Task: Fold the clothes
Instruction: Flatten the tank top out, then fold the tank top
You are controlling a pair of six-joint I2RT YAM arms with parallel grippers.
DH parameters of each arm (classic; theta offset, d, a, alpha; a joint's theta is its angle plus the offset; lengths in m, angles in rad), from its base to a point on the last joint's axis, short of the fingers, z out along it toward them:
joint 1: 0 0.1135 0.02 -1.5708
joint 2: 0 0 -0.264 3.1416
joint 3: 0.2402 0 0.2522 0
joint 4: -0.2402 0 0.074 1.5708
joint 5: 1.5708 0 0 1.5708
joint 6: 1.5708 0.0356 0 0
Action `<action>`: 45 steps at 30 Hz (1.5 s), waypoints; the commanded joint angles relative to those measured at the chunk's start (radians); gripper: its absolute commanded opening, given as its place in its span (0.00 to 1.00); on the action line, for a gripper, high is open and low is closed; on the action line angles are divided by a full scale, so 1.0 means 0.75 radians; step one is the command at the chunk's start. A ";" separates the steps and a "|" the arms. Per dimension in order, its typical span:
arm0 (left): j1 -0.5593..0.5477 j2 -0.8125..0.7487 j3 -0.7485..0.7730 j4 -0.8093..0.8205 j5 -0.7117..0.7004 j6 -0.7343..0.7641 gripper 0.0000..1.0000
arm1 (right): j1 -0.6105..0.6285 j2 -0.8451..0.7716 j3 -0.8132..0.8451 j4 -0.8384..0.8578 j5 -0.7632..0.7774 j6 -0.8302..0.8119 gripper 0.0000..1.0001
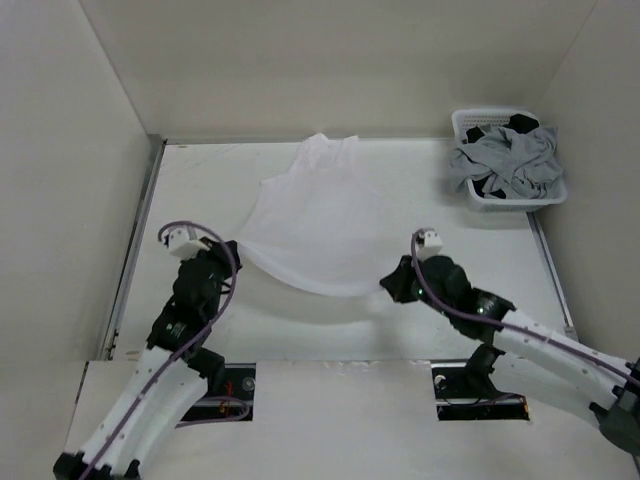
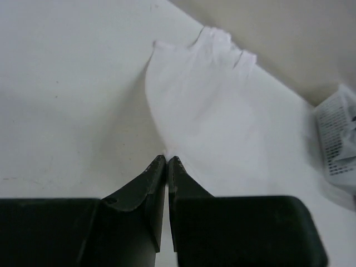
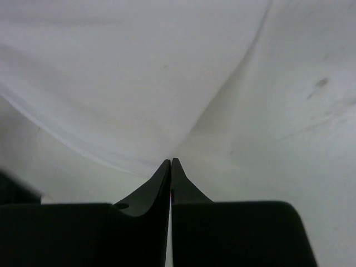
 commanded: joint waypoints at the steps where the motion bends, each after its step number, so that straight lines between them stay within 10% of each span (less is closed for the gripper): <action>1: -0.029 -0.280 0.053 -0.309 -0.072 -0.132 0.01 | 0.252 -0.236 -0.124 0.036 0.192 0.246 0.03; 9: -0.060 -0.428 0.115 -0.716 -0.070 -0.314 0.02 | 0.666 -0.388 -0.201 -0.210 0.336 0.539 0.04; 22: 0.236 0.806 0.576 0.243 0.024 -0.167 0.02 | -0.286 0.552 0.447 0.312 -0.135 0.001 0.04; 28: 0.314 1.434 1.000 0.248 0.087 -0.108 0.04 | -0.465 1.090 0.852 0.326 -0.235 0.007 0.06; 32: 0.345 1.740 1.243 0.091 0.202 -0.049 0.28 | -0.500 1.295 1.025 0.238 -0.215 0.046 0.27; 35: 0.328 1.622 1.063 0.137 0.182 -0.091 0.32 | -0.485 1.250 0.972 0.255 -0.151 0.052 0.49; 39: 0.257 1.191 0.523 0.323 0.106 -0.165 0.32 | -0.365 1.016 0.705 0.326 -0.074 0.058 0.48; 43: 0.267 0.812 0.138 0.254 0.144 -0.241 0.33 | -0.171 0.760 0.334 0.465 -0.055 0.111 0.05; 45: 0.306 0.693 0.011 0.207 0.191 -0.257 0.36 | -0.079 0.672 0.189 0.524 -0.039 0.144 0.02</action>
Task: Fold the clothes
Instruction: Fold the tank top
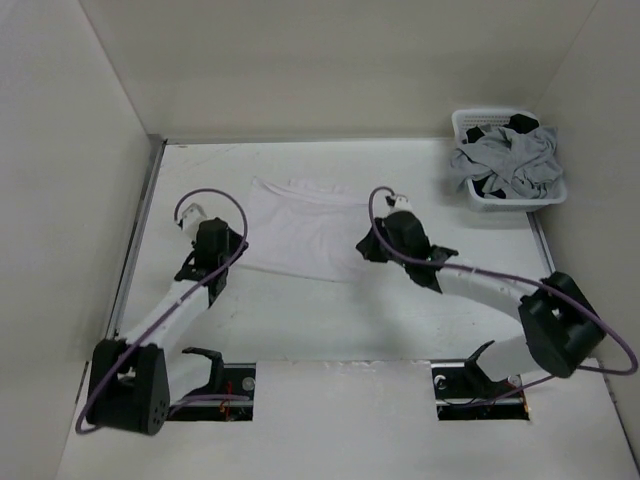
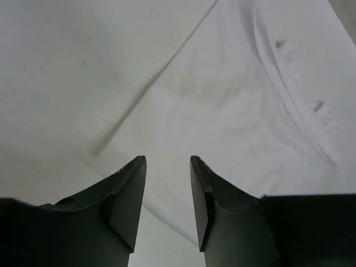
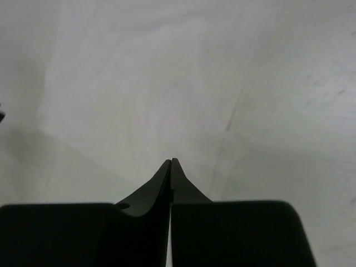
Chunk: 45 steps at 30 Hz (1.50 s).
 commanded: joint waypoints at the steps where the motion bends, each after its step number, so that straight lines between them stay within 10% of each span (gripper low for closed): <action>1: 0.067 -0.148 -0.177 0.000 0.064 -0.070 0.37 | 0.124 -0.132 -0.201 0.191 0.055 0.063 0.04; 19: 0.290 0.061 -0.304 0.342 0.369 -0.148 0.39 | 0.301 -0.087 -0.470 0.426 0.147 0.229 0.50; 27: 0.304 0.105 -0.280 0.344 0.289 -0.160 0.14 | 0.260 0.017 -0.476 0.496 0.149 0.386 0.55; 45: 0.274 0.091 -0.276 0.354 0.238 -0.160 0.02 | 0.182 0.216 -0.511 0.729 0.188 0.530 0.07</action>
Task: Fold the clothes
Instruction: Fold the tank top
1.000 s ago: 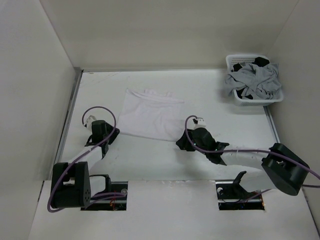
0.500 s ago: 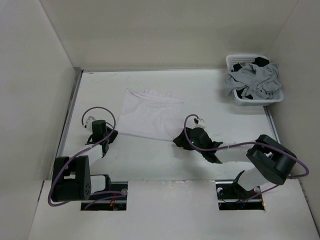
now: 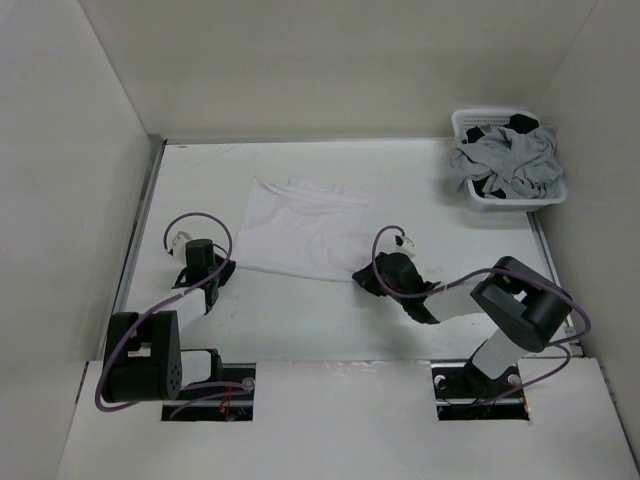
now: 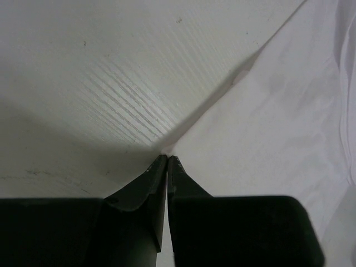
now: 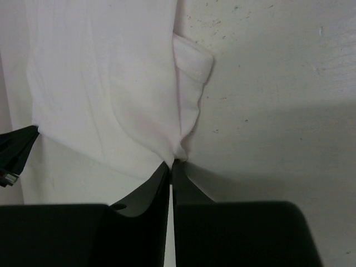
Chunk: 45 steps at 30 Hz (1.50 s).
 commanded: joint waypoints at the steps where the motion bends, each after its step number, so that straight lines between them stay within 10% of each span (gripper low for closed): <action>1: -0.007 -0.061 0.021 0.053 -0.014 -0.007 0.01 | -0.007 -0.011 -0.031 0.040 0.043 -0.006 0.06; 7: -0.094 -0.451 0.076 -0.176 0.013 -0.030 0.00 | 0.057 -0.387 -0.086 -0.176 0.088 -0.102 0.04; 16: -0.264 -1.178 0.491 -0.914 -0.157 0.044 0.00 | 0.516 -1.344 0.206 -1.298 0.480 -0.220 0.06; 27: -0.244 -1.319 0.805 -1.250 -0.114 0.066 0.00 | 1.359 -1.302 0.752 -1.829 1.115 -0.061 0.07; 31: -0.238 -1.215 0.638 -1.155 -0.079 0.079 0.00 | 1.107 -1.314 0.653 -1.686 0.977 -0.163 0.07; 35: -0.236 -1.005 0.419 -0.895 -0.097 0.076 0.00 | 0.511 -1.257 0.395 -1.257 0.409 -0.373 0.07; 39: -0.232 -0.594 0.343 -0.511 -0.112 0.040 0.00 | -0.093 -0.923 0.266 -0.850 -0.144 -0.431 0.06; 45: -0.222 0.089 0.604 -0.115 -0.114 0.003 0.00 | -0.442 -0.278 0.553 -0.622 -0.347 -0.537 0.07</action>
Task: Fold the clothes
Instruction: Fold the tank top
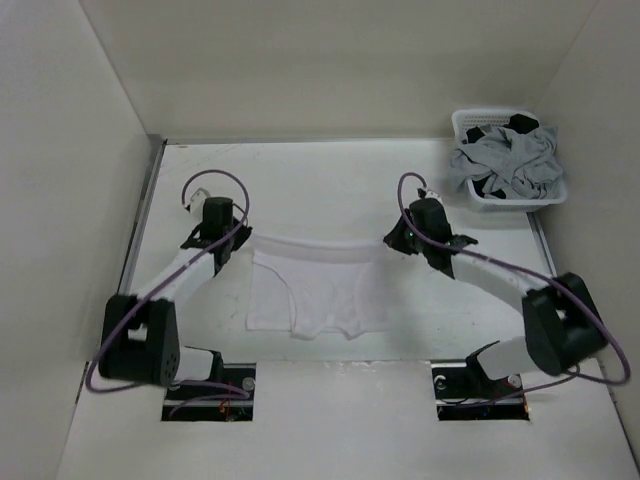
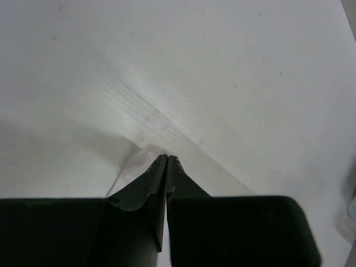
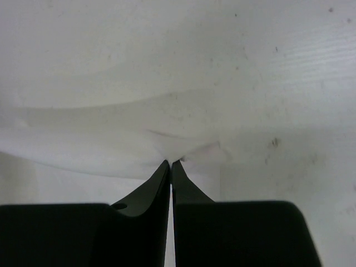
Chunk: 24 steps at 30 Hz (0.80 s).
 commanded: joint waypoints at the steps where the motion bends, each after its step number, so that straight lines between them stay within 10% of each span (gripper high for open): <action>1: 0.010 0.259 0.244 0.383 -0.020 -0.019 0.00 | -0.132 0.259 0.260 0.293 -0.246 -0.117 0.07; 9: 0.031 0.596 0.532 0.396 0.064 -0.033 0.00 | -0.255 0.612 0.590 0.291 -0.328 -0.095 0.06; 24: 0.055 -0.112 -0.272 0.557 0.172 -0.086 0.01 | -0.051 0.070 -0.158 0.471 -0.146 -0.015 0.07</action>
